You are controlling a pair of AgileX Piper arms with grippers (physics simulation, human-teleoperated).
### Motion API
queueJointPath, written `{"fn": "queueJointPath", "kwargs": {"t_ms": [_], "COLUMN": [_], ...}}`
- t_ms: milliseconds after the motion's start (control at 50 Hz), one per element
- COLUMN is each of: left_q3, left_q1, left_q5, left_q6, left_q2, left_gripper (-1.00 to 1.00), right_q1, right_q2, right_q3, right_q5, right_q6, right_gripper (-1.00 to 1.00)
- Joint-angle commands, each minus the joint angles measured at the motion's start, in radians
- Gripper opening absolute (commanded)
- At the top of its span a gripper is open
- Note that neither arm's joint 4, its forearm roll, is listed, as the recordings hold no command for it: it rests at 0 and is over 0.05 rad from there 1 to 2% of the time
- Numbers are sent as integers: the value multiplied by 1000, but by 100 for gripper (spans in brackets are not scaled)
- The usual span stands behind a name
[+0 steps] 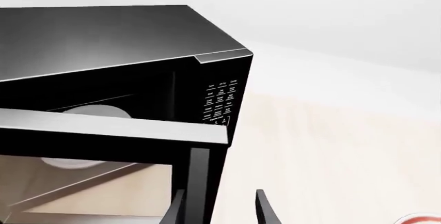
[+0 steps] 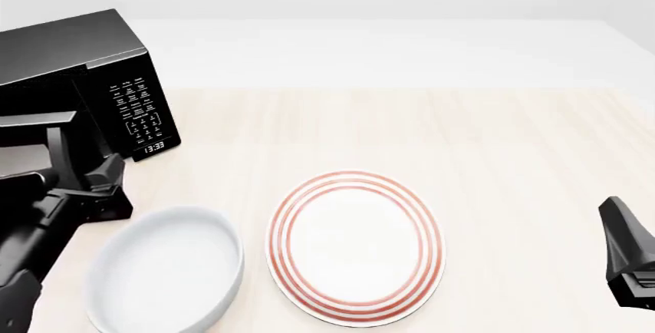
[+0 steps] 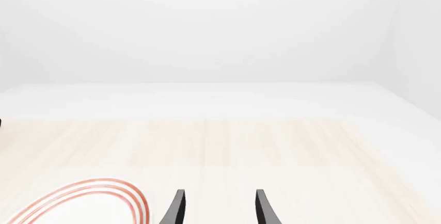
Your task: Open the microwave.
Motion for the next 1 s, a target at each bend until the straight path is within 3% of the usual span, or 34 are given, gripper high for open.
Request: {"fn": "queueJointPath", "kwargs": {"t_ms": [20,620,1000], "left_q3": [13,85,93], "left_q1": [29,51,42], "left_q5": [-7,2,272], "left_q6": [-8,11,38], "left_q2": [-20,-134,-468], "left_gripper": [100,100,100], "right_q1": [0,0,0], "right_q2": [0,0,0], "right_q3": [0,0,0], "right_q5": [0,0,0], "right_q6": [0,0,0], "right_gripper": [100,100,100]}}
